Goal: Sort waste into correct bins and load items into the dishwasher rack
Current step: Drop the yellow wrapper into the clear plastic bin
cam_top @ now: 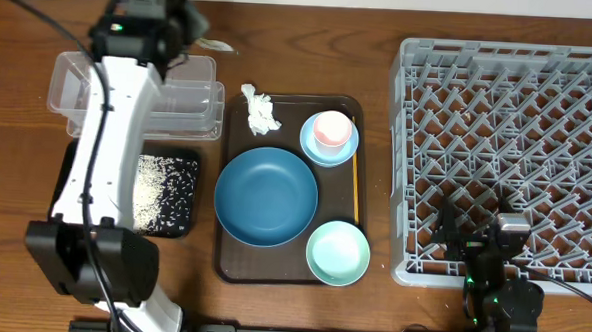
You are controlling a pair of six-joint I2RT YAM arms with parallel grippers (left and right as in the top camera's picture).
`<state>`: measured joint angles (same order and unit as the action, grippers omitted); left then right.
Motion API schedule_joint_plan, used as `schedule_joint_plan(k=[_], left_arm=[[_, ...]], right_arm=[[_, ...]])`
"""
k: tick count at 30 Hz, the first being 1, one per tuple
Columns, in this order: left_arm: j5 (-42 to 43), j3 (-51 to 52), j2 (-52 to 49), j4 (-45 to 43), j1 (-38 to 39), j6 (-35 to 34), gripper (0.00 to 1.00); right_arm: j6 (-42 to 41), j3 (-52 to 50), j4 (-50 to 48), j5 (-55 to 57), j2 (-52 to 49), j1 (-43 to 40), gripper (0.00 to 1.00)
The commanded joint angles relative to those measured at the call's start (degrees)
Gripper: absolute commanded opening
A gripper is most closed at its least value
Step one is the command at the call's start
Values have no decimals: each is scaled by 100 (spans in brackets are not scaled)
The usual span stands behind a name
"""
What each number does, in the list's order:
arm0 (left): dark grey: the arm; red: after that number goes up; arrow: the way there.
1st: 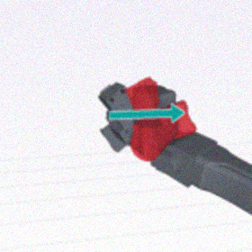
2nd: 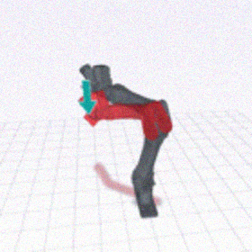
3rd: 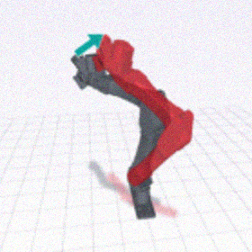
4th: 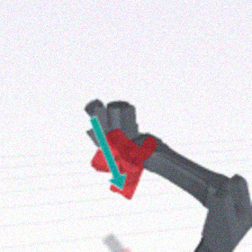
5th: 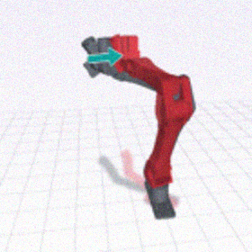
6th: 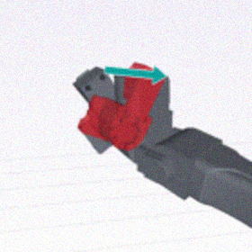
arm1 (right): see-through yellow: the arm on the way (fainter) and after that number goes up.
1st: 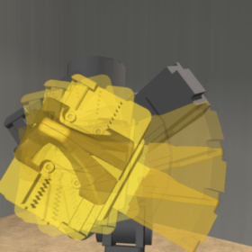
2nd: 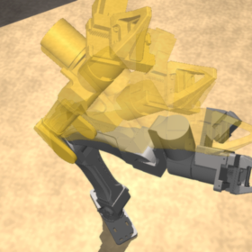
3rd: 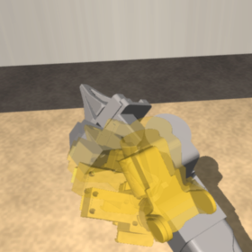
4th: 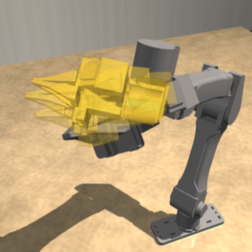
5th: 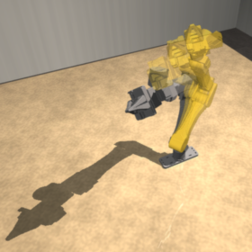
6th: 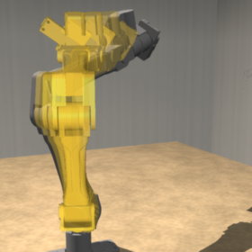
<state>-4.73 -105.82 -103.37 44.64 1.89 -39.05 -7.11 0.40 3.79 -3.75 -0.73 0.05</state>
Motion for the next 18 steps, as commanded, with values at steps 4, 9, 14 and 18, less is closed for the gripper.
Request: schedule_joint_plan(k=[4,9,14,18], left_arm=[[-96,22,-140,160,-619,-149,6],[-92,107,-251,337,-922,-179,10],[63,114,-350,485,-984,-175,82],[1145,111,-286,442,-968,116,85]], right_arm=[[50,-9,22,33,17,-37,99],[50,-9,22,33,17,-37,99],[50,-9,22,33,17,-37,99],[50,-9,22,33,17,-37,99]])
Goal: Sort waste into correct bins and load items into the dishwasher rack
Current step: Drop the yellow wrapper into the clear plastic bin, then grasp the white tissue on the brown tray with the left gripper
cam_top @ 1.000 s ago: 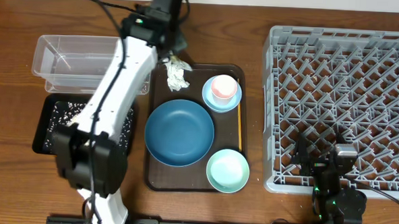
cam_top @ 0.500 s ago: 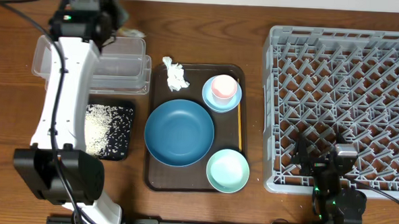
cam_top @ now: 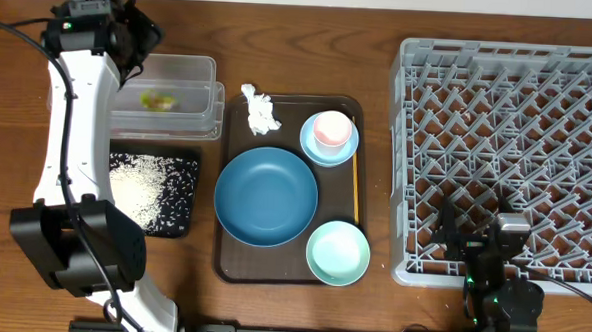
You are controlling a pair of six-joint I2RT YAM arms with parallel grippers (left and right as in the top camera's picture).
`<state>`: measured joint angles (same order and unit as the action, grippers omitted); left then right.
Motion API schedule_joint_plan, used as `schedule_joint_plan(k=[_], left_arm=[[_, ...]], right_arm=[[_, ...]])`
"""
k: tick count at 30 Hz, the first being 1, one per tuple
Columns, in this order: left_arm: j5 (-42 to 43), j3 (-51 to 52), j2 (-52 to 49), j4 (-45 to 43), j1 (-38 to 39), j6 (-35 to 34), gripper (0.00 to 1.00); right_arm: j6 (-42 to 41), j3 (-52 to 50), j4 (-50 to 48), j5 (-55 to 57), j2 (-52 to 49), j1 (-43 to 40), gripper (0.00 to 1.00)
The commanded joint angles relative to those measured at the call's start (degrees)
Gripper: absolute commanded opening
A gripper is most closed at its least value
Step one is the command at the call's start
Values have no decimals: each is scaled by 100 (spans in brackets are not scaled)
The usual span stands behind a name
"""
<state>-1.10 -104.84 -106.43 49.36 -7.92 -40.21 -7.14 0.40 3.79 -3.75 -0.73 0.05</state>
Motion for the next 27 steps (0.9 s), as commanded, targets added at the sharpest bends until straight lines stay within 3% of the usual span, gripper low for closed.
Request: schedule_joint_plan(k=[1,4,9,17,27], left_arm=[[1150,13,61,-87,35,402,85],[1958,13,175,-216,212,883,85],[1969,17,227,-212,962,1342,85],[437,44,-155,-55,2142,1281,86],[42,46,-1239,11,2376,1209,85]], right_arm=[[52,-9,22,33,17,-37,99],[52,-9,22,33,17,-37,99],[52,-9,22,33,17,-37,99],[52,-9,22,33,17,-37,99],[52,-9,22,33,17,-37,99]])
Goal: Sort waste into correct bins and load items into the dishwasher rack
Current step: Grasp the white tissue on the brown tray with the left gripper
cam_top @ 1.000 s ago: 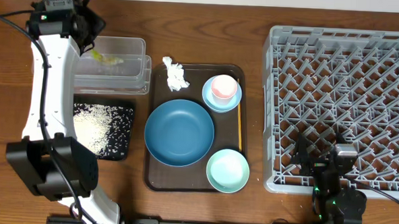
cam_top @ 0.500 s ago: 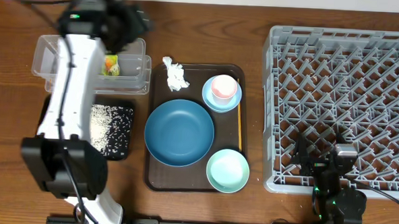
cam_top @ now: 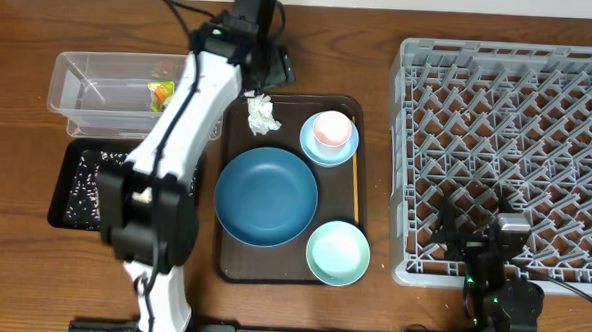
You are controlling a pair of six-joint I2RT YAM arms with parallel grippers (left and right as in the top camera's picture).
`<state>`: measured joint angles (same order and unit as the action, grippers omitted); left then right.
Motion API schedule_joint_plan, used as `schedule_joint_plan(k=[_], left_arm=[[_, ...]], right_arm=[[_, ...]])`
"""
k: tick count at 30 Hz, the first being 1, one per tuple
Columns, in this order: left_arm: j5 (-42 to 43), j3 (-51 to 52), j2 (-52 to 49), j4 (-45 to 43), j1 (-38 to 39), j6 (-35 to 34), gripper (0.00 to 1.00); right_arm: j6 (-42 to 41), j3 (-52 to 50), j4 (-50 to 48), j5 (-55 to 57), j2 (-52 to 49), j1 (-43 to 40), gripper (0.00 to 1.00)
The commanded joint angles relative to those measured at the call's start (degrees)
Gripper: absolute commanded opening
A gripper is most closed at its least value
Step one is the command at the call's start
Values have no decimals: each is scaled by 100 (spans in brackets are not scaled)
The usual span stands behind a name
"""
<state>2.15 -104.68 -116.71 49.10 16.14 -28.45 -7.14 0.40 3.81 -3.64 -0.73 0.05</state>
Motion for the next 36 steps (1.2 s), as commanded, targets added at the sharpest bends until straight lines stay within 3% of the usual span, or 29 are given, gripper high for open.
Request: schedule_joint_plan(k=[1,25,28,29,30,32,36], left_arm=[[-284,31,-302,31,-28,31,85],[-284,55,-1329,313,358,13,78],[-284,59,-1329,315,361,13,70],[-284,59,-1329,321,361,13,66],[-282,61,-1329,343,361,13,56],[-282,87,-1329,352,361,13,50],[-282,254,-1329,350,361,-9,50]], right_arm=[[52,-9,20,22,17,-37,99],[52,-9,20,22,17,-37,99],[52,-9,20,22,17,-37,99],[52,-9,20,22,17,-37,99],[52,-9,20,22,17,-37,99],[52,-9,20,22,17,-37,99],[52,-9,20,22,17,-37,99]])
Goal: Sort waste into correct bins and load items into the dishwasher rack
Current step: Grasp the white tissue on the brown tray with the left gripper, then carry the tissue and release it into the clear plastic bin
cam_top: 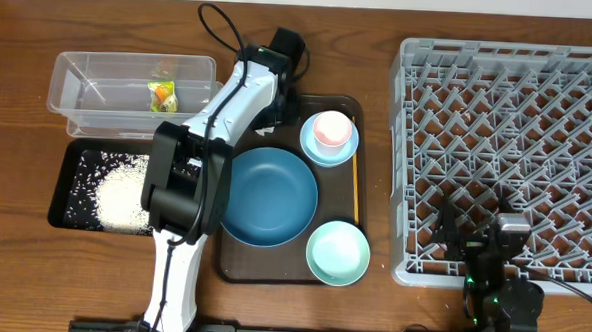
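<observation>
My left gripper [272, 107] reaches down at the back left corner of the brown tray [234, 265], right where a crumpled napkin lay; the napkin is hidden under it and the jaws cannot be made out. On the tray are a blue plate [274, 200], a pink cup [330, 128] on a small light-blue plate [313, 147], a mint bowl [338, 253] and an orange stick [355, 189]. The grey dishwasher rack [513, 125] fills the right side. My right gripper [473, 239] rests at the rack's front edge, its state unclear.
A clear plastic bin [79, 81] at the back left holds a green and orange wrapper [161, 96]. In front of it a black tray [69, 201] holds white rice. My left arm lies across the tray's left side.
My left gripper has moved from just behind the tray's back left corner down and forward onto the napkin's spot, covering it. The right arm has not moved.
My left arm first hung over the clear bin. Then it stood at the bin's far left and a wrapper showed in the bin. Later it was at the right, behind the napkin, and now it covers the napkin.
</observation>
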You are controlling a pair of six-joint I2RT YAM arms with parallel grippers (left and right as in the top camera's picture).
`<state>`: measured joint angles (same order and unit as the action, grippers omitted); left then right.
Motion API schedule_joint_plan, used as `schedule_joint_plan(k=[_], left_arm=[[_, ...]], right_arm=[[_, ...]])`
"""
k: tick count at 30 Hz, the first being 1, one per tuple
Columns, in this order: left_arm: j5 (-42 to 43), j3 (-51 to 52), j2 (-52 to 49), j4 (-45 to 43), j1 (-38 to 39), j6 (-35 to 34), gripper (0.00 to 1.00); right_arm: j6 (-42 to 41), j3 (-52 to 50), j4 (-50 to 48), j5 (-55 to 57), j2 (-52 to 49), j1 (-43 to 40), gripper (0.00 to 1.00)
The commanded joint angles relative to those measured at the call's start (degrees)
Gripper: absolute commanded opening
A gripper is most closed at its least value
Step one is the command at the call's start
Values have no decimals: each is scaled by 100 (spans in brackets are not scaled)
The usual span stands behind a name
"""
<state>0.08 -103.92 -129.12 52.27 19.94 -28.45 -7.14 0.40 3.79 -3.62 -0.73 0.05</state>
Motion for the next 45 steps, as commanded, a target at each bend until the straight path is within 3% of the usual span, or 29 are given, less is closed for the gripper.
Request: schedule_joint_plan(k=[1,9,15,30,33,37,45], left_arm=[[-74,234,-87,31,-20,-37,50],[-79,431,-85,-380,-20,15,46],[-81,289,11,-485,-20,13,6],[-98,278,2140,-525,-28,11,6],[-420,278,2505,-546,-76,9,6],[-1193,278,2743,-564,-280,-273,6],[-1259,345,2570,-564,-1193,-962,6]], right_arm=[[52,-9,22,20,17,-37,99],[52,-9,22,20,17,-37,99],[52,-9,22,20,17,-37,99],[52,-9,22,20,17,-37,99],[52,-9,22,20,17,-37,99],[52,-9,22,20,17,-37,99],[52,-9,22,20,17,-37,99]])
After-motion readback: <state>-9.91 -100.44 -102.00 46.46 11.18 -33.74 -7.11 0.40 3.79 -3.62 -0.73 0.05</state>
